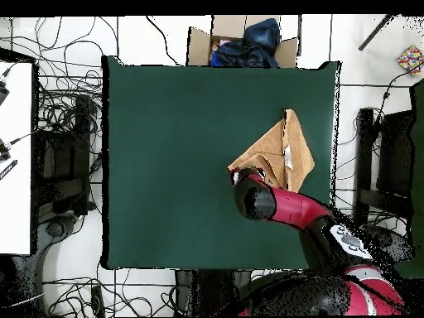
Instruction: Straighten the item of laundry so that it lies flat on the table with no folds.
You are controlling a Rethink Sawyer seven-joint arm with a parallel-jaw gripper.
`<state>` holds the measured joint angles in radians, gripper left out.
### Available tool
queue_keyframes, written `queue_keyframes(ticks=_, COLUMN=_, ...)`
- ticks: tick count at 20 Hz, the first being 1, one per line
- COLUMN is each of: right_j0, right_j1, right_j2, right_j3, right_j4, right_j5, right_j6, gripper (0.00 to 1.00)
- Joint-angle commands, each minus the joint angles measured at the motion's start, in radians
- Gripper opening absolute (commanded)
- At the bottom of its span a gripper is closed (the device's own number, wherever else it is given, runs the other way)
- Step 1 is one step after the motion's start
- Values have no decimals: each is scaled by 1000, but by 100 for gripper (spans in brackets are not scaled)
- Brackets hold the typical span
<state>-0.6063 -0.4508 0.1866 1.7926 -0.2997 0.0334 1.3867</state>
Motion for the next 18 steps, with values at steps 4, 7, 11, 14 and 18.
queue_keyframes(ticks=4, right_j0=40, right_j1=-76, right_j2=-23, right_j3=76, right_j4=87, right_j5=15, right_j6=251, gripper=100)
queue_keyframes(ticks=7, right_j0=39, right_j1=-61, right_j2=-21, right_j3=72, right_j4=90, right_j5=6, right_j6=245, gripper=100)
queue_keyframes(ticks=11, right_j0=41, right_j1=-55, right_j2=-19, right_j3=64, right_j4=101, right_j5=6, right_j6=237, gripper=100)
queue_keyframes(ticks=14, right_j0=38, right_j1=-33, right_j2=-20, right_j3=57, right_j4=99, right_j5=-11, right_j6=233, gripper=100)
queue_keyframes(ticks=18, right_j0=38, right_j1=-11, right_j2=-13, right_j3=46, right_j4=103, right_j5=-19, right_j6=231, gripper=100)
